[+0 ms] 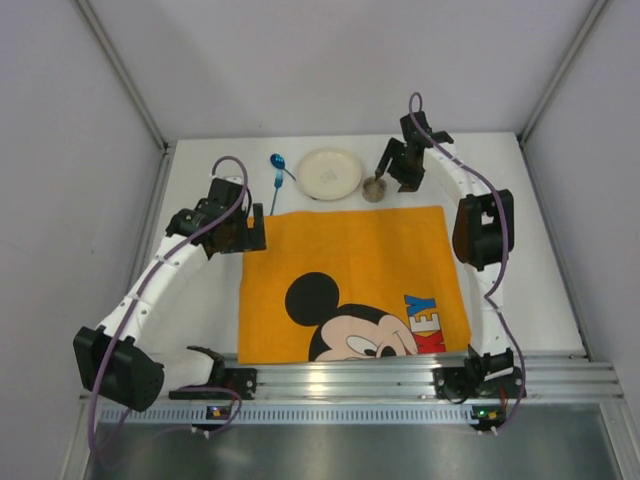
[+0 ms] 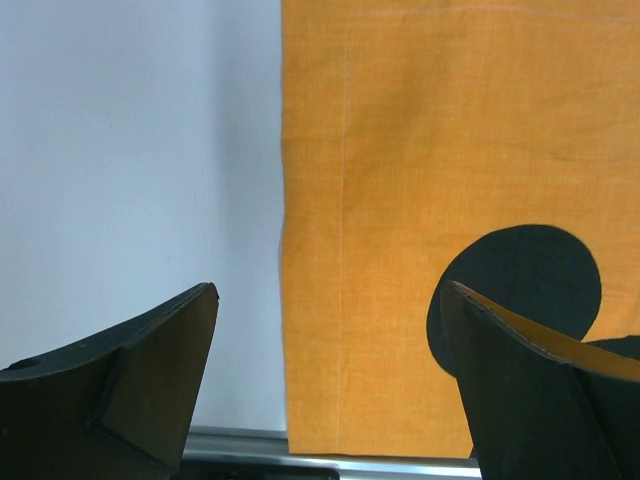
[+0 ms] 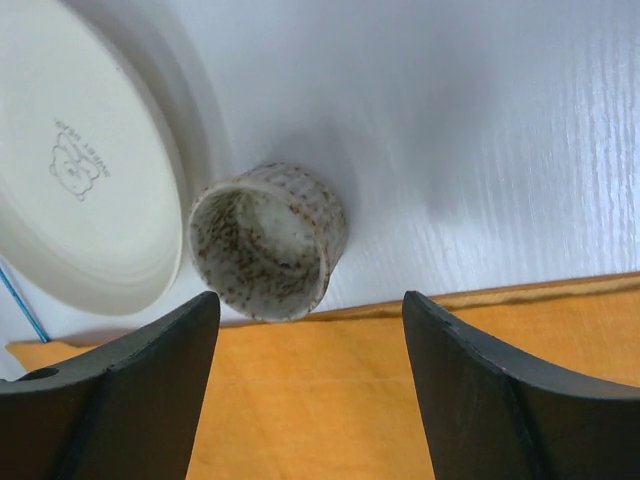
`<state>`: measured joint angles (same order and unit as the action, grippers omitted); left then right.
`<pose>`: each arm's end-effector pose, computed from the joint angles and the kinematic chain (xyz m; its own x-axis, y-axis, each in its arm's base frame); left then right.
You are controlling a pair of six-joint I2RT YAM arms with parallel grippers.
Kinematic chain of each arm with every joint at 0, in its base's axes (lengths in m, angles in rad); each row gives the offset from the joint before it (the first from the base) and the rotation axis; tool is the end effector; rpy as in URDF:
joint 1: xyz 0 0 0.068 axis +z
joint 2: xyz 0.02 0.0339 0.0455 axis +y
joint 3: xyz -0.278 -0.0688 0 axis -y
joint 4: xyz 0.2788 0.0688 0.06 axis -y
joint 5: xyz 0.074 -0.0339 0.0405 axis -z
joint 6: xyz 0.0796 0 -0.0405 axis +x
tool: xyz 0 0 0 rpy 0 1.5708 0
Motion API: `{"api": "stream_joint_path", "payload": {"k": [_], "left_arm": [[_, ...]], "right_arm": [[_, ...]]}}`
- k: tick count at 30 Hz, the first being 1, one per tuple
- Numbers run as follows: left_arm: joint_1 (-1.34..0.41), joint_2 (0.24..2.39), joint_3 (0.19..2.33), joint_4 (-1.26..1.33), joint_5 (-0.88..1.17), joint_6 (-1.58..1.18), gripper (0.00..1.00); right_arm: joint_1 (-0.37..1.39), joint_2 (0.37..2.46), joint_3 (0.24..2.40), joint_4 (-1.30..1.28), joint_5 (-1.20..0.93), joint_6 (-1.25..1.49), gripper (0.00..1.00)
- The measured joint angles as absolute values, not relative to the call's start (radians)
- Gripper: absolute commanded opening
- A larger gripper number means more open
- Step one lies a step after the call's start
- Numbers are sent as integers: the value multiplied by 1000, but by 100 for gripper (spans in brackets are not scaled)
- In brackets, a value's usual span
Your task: Set the dinner table for one person
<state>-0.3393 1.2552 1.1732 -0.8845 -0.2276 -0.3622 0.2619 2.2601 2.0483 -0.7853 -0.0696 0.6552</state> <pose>0.2913 -0.0838 0.2900 -0.7977 -0.0845 -0.5971 -0.0848 0.9960 -0.0277 0.5445 0.1517 0.1992 -0.8229 0.4087 -0.3948 0.2606 0.8888 0.3770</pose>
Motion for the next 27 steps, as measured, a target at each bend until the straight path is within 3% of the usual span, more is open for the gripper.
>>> {"api": "stream_joint_path", "payload": {"k": [3,6,7,9,10,13,23,27], "left_arm": [[-339,1216,1150,-921,-240,-372,98],[-339,1176,1148,-950,-269,-376,98],[-339,1167,1148,-953,-278,-378,98],[-339,1156,1148,-961,-294,-385,98],[-339,1155,1148,-963,-302,-389,98],[-339,1157,1148,-967,-315,-395,98],[-294,1202,1163,-955,-413,-408,98],[-280,1278,1211,-932,-408,-390,98]], "right_arm": [[262,2328,2096,-800,-64,663,66],[262,2362,2116,-814,-52,670,48],[262,2369,2117,-817,-49,671,35],[262,2380,2117,-825,-44,673,25],[263,2387,2124,-831,-43,674,15],[268,2410,2151,-838,-30,673,0],[270,2409,2178,-867,13,659,0],[260,2281,2046,-864,57,619,0]]}}
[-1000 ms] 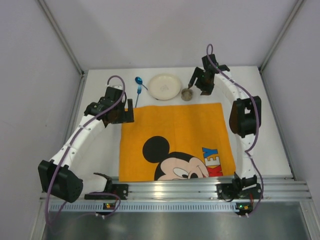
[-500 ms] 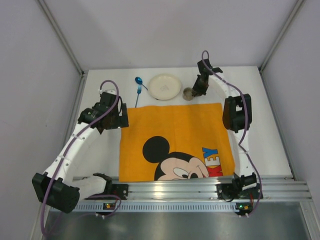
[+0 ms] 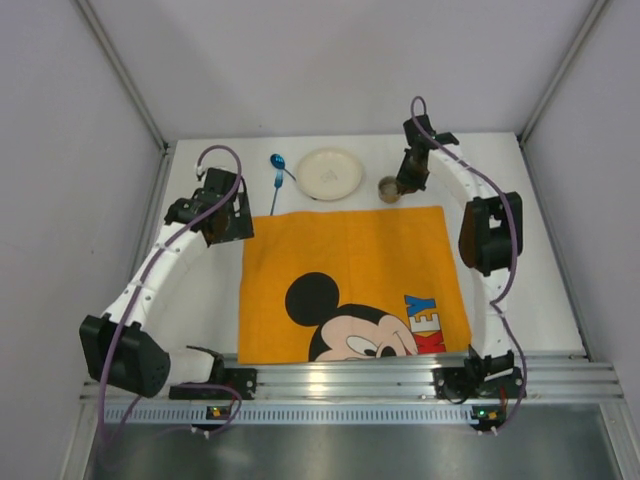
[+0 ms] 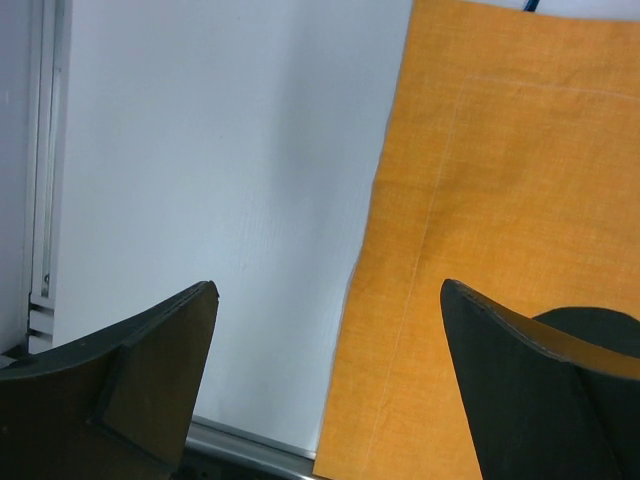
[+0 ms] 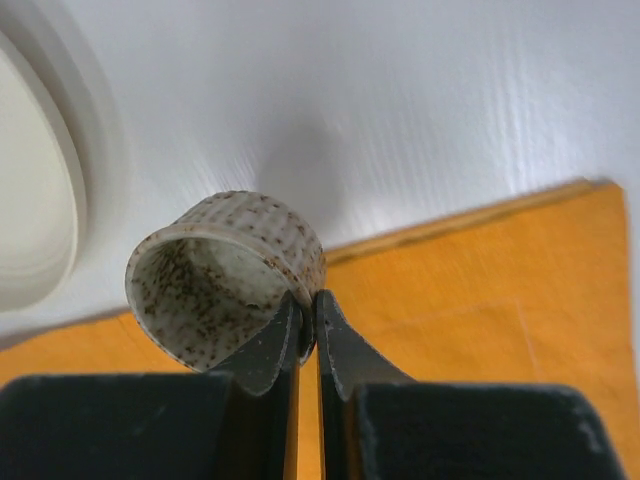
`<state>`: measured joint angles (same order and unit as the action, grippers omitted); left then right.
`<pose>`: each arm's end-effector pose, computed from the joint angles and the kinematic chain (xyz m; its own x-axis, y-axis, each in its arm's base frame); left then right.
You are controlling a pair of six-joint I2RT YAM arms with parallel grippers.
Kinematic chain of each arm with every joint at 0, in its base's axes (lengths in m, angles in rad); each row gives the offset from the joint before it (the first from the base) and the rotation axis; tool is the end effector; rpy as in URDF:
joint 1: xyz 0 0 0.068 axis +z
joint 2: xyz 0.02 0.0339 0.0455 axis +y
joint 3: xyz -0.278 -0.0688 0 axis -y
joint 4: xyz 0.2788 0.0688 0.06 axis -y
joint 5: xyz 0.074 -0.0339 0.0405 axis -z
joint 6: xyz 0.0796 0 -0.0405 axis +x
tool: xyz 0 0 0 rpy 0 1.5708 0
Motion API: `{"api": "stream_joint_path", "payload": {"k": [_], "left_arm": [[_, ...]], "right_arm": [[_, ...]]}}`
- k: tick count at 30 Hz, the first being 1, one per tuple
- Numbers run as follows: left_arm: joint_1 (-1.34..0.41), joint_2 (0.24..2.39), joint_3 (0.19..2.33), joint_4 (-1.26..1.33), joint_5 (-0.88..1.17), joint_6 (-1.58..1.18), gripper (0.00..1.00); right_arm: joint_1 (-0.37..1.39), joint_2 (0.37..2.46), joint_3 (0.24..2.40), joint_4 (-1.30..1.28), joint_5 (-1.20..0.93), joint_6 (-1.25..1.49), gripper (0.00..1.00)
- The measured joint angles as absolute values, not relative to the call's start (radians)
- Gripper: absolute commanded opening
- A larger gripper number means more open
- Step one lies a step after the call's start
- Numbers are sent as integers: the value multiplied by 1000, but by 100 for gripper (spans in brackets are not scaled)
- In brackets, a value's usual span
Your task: Set the dinner table for one person
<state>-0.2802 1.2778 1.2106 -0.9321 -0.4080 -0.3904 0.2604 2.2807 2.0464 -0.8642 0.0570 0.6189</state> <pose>0.2984 -0.0530 0.2971 -0.7656 -0.1432 -0.6272 -0.2636 0.9591 0.1028 0.5385 0.1388 0.1813 -0.8355 0.3768 -0.4000 0.3102 0.9242 0.2226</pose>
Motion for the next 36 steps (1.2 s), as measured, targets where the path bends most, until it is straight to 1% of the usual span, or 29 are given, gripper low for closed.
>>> {"api": "stream_joint_path", "payload": {"k": [6,9,12,16,20,23,24,27,29,30,32,33,36], "left_arm": [[-268,1391,1259,-868,-366,-378,98],[-259,1420,1269,-844,-341,-372,98],[-256,1447,1292,-833,-318,-368,98],[-256,1486,1323,-808,-292,-364,97],[-255,1523,1344,-795,-265,-358,98],[-255,1555,1367,-783,-256,-344,98],[-254,1564,1376,-782,-253,-340,98],[-249,1605,1414,-773,-249,-332,98],[-244,1641,1447,-768,-247,-327,97],[-242,1656,1461,-764,-247,-325,97],[-239,1694,1491,-759,-247,-320,96],[-238,1711,1506,-761,-246,-318,96],[-237,1775,1565,-757,-243,-307,95]], "right_arm": [[250,1918,1713,-847,119,575,0],[245,1790,1554,-820,135,569,0],[234,1748,1422,-795,138,567,0],[204,1748,1271,-743,137,562,0],[178,1748,1215,-719,137,542,0],[176,1739,1195,-677,133,532,22],[175,1734,1184,-663,130,529,33],[175,1714,1143,-636,126,527,55],[175,1700,1123,-636,121,524,62],[175,1692,1118,-640,120,524,70],[175,1672,1118,-643,120,521,77],[175,1654,1118,-646,123,518,91],[175,1583,1130,-678,133,509,94]]}}
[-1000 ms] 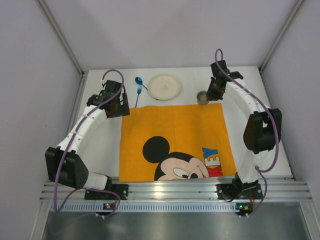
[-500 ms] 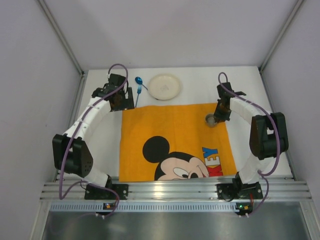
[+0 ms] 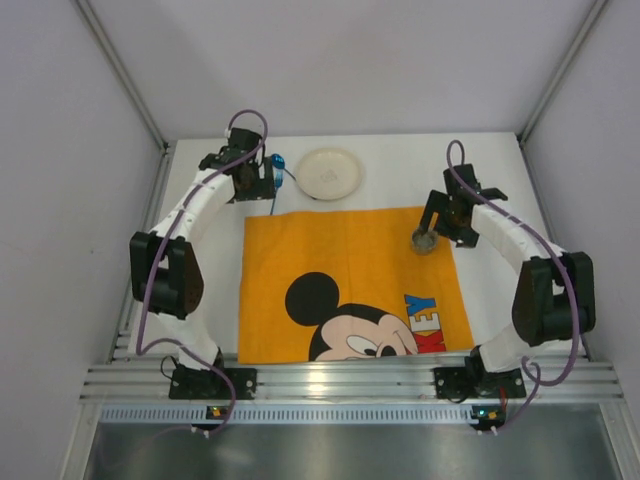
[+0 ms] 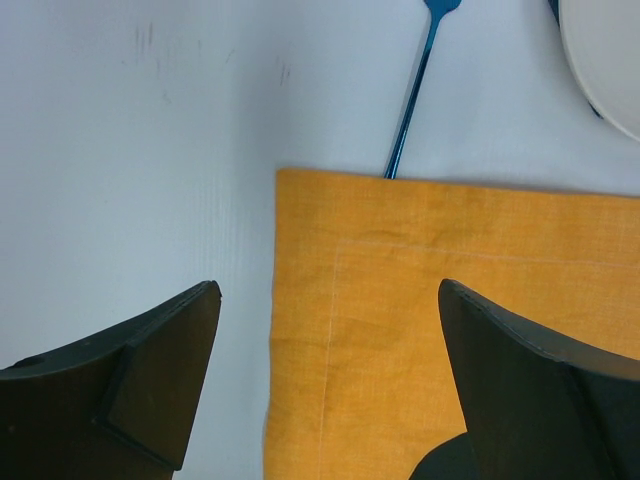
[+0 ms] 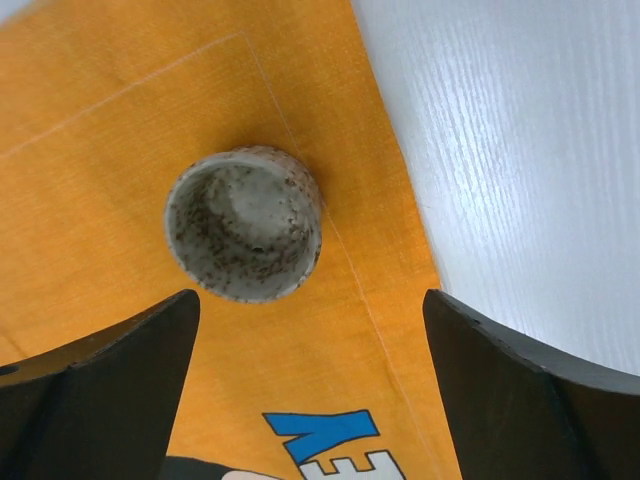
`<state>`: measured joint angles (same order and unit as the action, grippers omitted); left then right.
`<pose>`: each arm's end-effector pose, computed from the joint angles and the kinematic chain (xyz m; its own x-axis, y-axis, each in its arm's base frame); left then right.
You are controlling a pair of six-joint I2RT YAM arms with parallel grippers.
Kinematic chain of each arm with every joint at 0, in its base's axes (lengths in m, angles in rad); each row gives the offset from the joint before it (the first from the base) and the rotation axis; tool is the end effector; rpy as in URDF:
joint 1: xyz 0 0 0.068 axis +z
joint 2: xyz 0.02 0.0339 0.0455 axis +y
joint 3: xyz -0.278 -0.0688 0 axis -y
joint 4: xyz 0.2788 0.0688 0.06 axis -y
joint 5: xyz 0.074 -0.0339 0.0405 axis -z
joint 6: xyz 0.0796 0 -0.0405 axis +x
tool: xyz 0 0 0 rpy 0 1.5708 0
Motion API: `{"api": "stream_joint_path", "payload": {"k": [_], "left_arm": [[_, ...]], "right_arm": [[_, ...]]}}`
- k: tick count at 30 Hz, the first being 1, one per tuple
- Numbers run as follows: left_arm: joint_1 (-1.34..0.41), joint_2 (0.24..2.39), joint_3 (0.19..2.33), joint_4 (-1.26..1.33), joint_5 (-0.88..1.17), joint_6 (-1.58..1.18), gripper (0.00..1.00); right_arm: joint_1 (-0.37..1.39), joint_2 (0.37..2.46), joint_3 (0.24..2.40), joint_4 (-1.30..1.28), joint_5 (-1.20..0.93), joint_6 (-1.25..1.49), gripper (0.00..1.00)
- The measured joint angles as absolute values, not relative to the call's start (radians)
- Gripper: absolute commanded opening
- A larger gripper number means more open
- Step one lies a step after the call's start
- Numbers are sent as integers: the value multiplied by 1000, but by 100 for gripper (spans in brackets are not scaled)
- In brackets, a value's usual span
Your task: Set the dinner table for one person
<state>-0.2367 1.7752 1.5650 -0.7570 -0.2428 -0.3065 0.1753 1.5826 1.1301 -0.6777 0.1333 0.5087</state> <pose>0.4395 -0.0863 0.2617 -0.7917 -0.1103 -0.6009 -0.1510 0.9884 0.0175 0.3617 0.0533 0.1853 -0.8349 0.3424 -0.4310 0.3316 0.9378 0.1027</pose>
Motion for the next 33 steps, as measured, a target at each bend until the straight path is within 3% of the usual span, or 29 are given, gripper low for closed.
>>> {"api": "stream_joint_path", "payload": {"k": [5,12,16,19,25,27,32,33], "left_arm": [[-236,1919,1683,-724,-222,-264,92],[-236,2167,1836,-696,-190,-212,79],[-236,2268,1890,-692,-187,-195,65],[-236,2317,1932,-691,-176,-183,63],[-236,2347,1993,-683,-176,-175,43],[-235,2362,2001,-680,-176,-176,31],[-228,2381,2022,-675,-170,-181,23],[-224,2384,2024,-673,-167,-183,15]], "right_arm": [[175,1443,1184,-743,138,496,94],[175,1216,1198,-872,142,490,95],[175,1116,1166,-934,160,491,94],[175,1073,1129,-982,176,494,93],[175,1064,1107,-1044,204,501,92],[175,1065,1107,-1049,213,502,92],[175,1077,1107,-1061,226,509,91],[175,1078,1107,-1064,228,509,91]]}}
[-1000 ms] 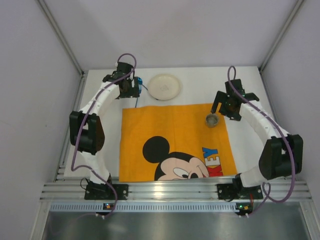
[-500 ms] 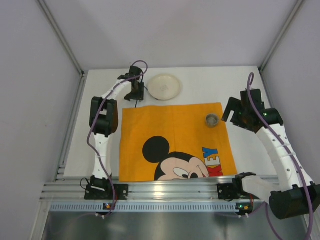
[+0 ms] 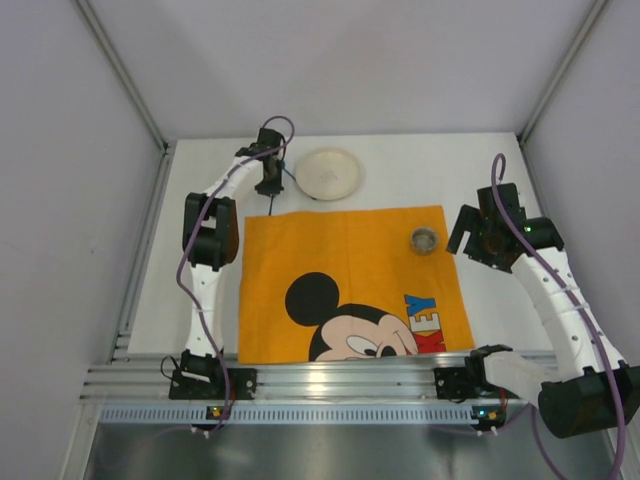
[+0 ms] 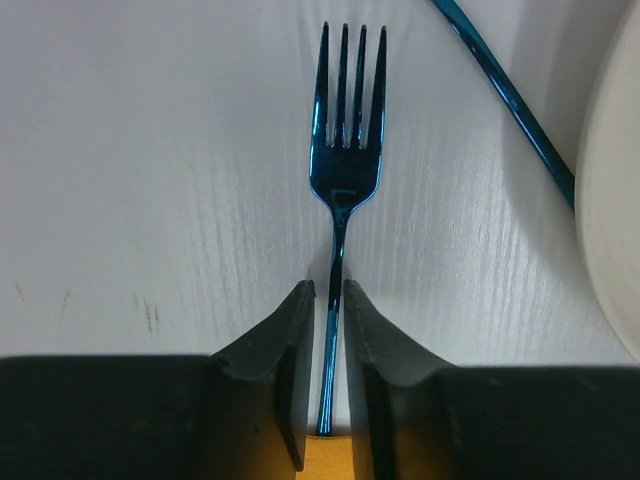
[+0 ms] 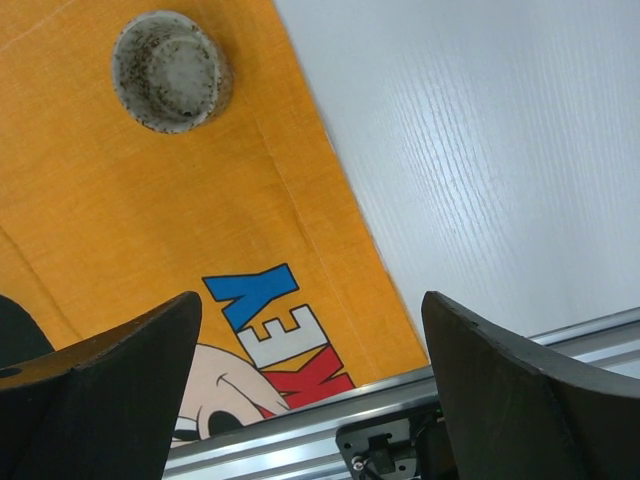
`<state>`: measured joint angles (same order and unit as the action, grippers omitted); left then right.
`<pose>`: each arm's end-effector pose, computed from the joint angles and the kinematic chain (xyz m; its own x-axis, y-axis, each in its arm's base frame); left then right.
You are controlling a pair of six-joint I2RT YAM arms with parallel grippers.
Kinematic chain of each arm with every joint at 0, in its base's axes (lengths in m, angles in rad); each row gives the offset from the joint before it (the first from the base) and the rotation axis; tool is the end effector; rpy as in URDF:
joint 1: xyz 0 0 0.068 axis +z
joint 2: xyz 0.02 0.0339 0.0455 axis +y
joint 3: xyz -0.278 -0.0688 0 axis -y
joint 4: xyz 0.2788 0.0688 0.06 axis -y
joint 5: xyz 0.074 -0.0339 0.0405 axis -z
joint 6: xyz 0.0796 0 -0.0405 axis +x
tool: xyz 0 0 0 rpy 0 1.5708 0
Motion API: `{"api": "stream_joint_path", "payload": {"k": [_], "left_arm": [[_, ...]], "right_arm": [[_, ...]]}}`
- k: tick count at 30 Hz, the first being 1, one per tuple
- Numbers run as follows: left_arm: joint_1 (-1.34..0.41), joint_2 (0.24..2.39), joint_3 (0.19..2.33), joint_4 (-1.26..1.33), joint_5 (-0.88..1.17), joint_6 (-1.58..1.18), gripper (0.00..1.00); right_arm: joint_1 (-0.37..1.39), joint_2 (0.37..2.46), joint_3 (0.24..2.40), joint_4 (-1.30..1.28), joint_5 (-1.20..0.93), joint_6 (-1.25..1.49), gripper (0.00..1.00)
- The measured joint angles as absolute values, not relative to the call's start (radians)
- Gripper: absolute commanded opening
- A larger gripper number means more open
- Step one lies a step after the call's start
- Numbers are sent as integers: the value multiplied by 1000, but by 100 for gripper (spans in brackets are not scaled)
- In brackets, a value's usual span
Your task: Set the dinner table for one person
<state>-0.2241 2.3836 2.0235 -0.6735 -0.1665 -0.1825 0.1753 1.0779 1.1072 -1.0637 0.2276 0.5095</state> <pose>0.5704 -0.1165 0.1315 -0.8485 0.0098 -0.5291 -0.0178 0.9987 0.0472 0.2422 0.0247 0.2963 -0.7664 0.3468 -0.5407 0.3636 0.9281 0.0799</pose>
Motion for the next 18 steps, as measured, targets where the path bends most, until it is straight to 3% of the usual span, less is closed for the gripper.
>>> {"api": "stream_joint_path", "payload": {"k": [2,18], "left_arm": [[-215,2387,2028,-672,-153,-186,0],[-160,2345,2062,-678,-100,-215,0]], "right_arm": [[175,1078,1107,-1064,229,510,91],[175,1119,1165,-1056,218,516,89]]}}
